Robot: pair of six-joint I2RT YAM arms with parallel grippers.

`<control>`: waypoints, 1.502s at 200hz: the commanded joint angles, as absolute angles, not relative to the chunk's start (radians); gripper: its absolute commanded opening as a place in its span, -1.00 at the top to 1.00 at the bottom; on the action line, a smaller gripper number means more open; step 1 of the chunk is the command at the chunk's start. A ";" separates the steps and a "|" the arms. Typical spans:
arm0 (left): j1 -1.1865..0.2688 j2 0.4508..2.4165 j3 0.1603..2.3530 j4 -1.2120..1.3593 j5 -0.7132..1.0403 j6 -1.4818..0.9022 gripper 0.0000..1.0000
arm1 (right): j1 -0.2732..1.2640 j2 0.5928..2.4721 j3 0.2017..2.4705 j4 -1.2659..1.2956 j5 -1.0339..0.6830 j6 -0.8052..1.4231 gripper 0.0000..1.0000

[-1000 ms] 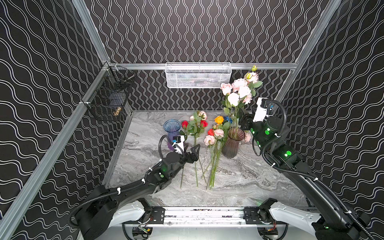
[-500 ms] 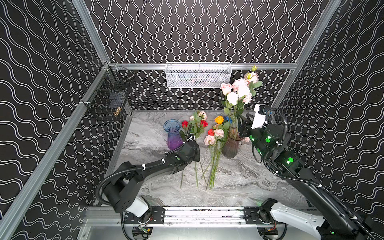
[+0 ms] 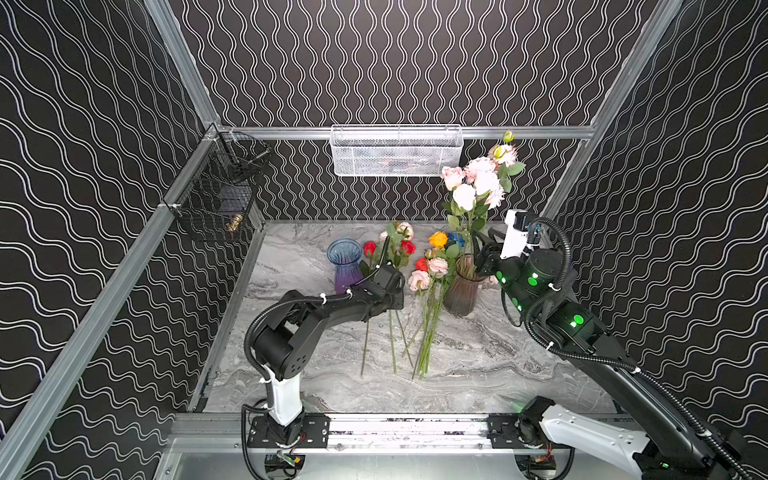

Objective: Arrange the flowers into the vase
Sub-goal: 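Close the left gripper on a red rose stem in the pile, then lift the red rose with the left gripper toward the right gripper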

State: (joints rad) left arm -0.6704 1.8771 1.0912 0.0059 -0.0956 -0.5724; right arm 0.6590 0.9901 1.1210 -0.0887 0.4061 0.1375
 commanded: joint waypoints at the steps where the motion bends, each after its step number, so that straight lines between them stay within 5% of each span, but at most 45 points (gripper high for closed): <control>1: -0.667 1.903 1.119 -0.009 -0.095 -0.583 0.46 | 0.659 0.993 1.124 -0.051 0.410 0.125 0.14; 119: -0.669 1.980 1.128 -0.004 -0.111 -0.615 0.41 | 0.660 0.999 1.117 -0.041 0.399 0.130 0.12; 155: -0.669 1.960 1.119 0.016 -0.118 -0.607 0.77 | 0.660 0.987 1.113 -0.043 0.399 0.133 0.12; 179: -0.669 1.903 1.088 0.046 -0.118 -0.609 1.00 | 0.659 0.978 1.108 -0.038 0.396 0.136 0.13; 300: -0.669 1.358 0.834 0.148 -0.129 -0.695 1.00 | 0.663 1.035 1.135 -0.030 0.203 0.196 0.12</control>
State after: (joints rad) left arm -0.6697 1.4467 0.8696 0.1146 -0.0998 -0.6731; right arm 0.6590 1.0168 1.1168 -0.0643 0.2966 0.1665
